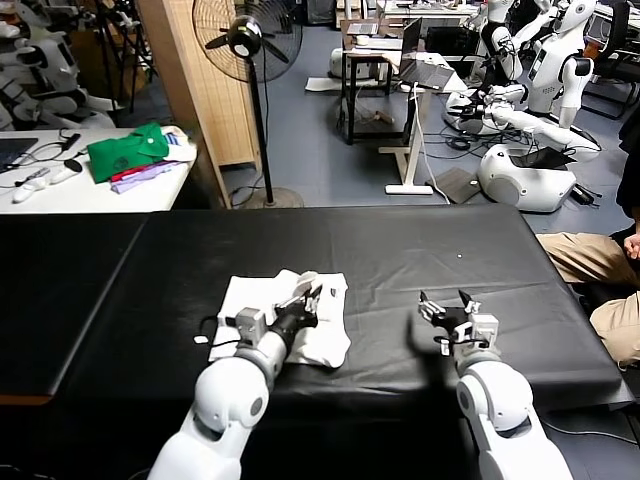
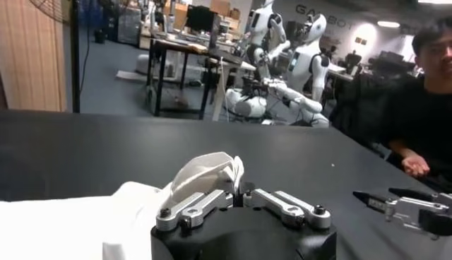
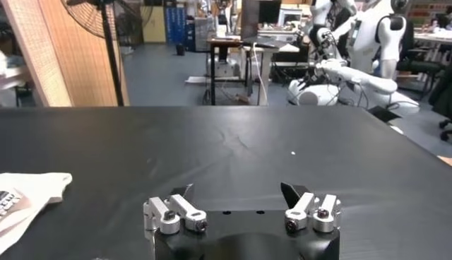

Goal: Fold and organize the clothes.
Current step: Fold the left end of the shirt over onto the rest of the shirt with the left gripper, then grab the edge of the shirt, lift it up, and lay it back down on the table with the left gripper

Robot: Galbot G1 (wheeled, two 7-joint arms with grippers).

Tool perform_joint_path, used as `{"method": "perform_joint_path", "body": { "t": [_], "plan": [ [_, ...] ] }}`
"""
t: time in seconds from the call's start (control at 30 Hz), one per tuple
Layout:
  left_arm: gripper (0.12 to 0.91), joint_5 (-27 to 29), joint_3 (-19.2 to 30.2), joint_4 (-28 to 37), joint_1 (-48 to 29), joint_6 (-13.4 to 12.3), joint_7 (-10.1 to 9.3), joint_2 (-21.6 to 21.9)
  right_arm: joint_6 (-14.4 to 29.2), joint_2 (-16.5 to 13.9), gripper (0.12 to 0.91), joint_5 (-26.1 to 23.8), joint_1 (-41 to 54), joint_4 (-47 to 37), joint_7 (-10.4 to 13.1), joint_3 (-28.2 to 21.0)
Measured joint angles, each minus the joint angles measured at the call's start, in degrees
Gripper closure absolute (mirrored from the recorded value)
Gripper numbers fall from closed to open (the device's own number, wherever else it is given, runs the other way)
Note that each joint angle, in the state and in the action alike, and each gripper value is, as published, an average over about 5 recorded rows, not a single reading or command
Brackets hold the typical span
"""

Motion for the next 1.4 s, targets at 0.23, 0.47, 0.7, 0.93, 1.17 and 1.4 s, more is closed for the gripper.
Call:
{"method": "perform_joint_path", "body": {
  "t": [0.23,0.47,0.7,0.93,1.17,1.4],
  "plan": [
    [0.610,2.5,1.3,1.0,1.1,-3.6,2.10,-1.9,2.4,0.0,0.227,-0.1,-0.3,0.5,-3.5,-1.7],
    [0.272,-1.8,0.3,-1.6,0.7,-4.5,2.84,-2.4,3.4,-0.8,0.227,0.6,1.5,-0.1,-6.7,-5.1],
    [0.233,1.0,-5.0,-2.3,1.8,-7.8,3.23,3.5,4.9,-0.2,0.227,-2.1,6.0,-3.2,-9.3,-12.1],
    [0.232,2.9,-11.4,-1.0,5.3,-9.7,3.81,8.2,6.1,2.8,0.227,-15.4,10.1,-10.5,-7.4,-18.8],
    [0.232,0.8,-15.2,0.2,7.4,-10.2,4.62,9.4,8.3,5.6,0.227,-27.0,10.7,-15.3,-5.0,-19.9],
    [0.232,-8.4,-19.5,2.3,7.8,-9.7,5.52,10.0,13.6,5.6,0.227,-15.4,9.7,-11.5,-6.4,-17.5]
  ]
}}
